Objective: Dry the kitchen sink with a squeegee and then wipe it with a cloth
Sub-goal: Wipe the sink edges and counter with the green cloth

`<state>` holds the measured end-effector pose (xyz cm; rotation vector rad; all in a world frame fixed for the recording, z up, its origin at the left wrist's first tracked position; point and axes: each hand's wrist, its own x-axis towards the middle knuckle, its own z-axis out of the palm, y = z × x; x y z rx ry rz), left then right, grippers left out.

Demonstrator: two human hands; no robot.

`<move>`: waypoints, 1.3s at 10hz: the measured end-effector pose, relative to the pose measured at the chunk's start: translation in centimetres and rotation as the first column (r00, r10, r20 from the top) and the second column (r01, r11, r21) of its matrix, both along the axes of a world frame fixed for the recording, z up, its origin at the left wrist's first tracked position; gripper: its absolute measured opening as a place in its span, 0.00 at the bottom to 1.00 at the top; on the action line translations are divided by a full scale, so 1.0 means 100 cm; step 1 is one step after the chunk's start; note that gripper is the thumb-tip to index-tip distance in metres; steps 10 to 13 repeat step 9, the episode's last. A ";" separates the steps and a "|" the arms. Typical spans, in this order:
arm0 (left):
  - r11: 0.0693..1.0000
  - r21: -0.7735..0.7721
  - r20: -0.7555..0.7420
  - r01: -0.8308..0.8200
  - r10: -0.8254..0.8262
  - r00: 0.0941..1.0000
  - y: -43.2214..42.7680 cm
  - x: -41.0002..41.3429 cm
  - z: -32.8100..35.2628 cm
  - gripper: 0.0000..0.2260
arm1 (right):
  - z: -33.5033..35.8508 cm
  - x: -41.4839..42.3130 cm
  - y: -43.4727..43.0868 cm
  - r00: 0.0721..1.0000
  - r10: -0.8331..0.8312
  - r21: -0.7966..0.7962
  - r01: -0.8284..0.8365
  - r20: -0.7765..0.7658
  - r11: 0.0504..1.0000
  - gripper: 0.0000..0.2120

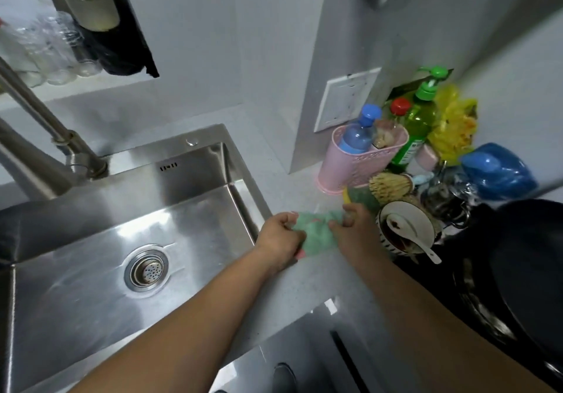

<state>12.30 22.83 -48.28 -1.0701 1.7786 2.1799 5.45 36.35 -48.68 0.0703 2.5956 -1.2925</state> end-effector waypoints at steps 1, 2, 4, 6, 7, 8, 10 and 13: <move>0.991 -0.132 -0.003 -0.006 0.006 1.000 0.004 -0.027 -0.007 0.14 | -0.007 -0.023 0.000 0.981 0.109 0.064 -0.100 -0.161 0.993 0.13; 0.970 -0.241 0.018 0.027 -0.023 1.000 0.010 -0.048 -0.019 0.09 | -0.023 -0.041 0.004 0.909 0.335 0.342 -0.241 -0.248 0.908 0.05; 0.854 -0.490 0.095 0.173 -0.145 0.985 0.018 -0.064 -0.041 0.12 | -0.046 -0.038 0.005 0.745 0.649 0.627 -0.434 -0.154 0.647 0.14; 0.889 -0.457 0.014 0.010 -0.004 1.000 0.010 -0.052 -0.036 0.07 | -0.041 -0.046 0.010 0.728 0.685 0.590 -0.535 -0.041 0.604 0.16; 0.879 -0.476 0.004 -0.002 0.005 1.000 -0.007 -0.026 -0.028 0.09 | -0.014 -0.041 0.004 0.736 0.670 0.531 -0.531 -0.098 0.661 0.14; 0.898 -0.434 -0.045 -0.075 0.061 0.997 -0.031 0.012 -0.008 0.07 | 0.046 -0.027 -0.011 0.787 0.540 0.289 -0.464 -0.300 0.837 0.08; 0.916 -0.365 -0.042 -0.165 0.160 0.986 -0.041 0.092 0.003 0.07 | 0.152 0.003 -0.007 0.788 0.442 -0.156 -0.546 -0.428 0.823 0.06; 0.916 -0.365 -0.042 -0.165 0.160 0.986 -0.041 0.092 0.003 0.07 | 0.152 0.003 -0.007 0.788 0.442 -0.156 -0.546 -0.428 0.823 0.06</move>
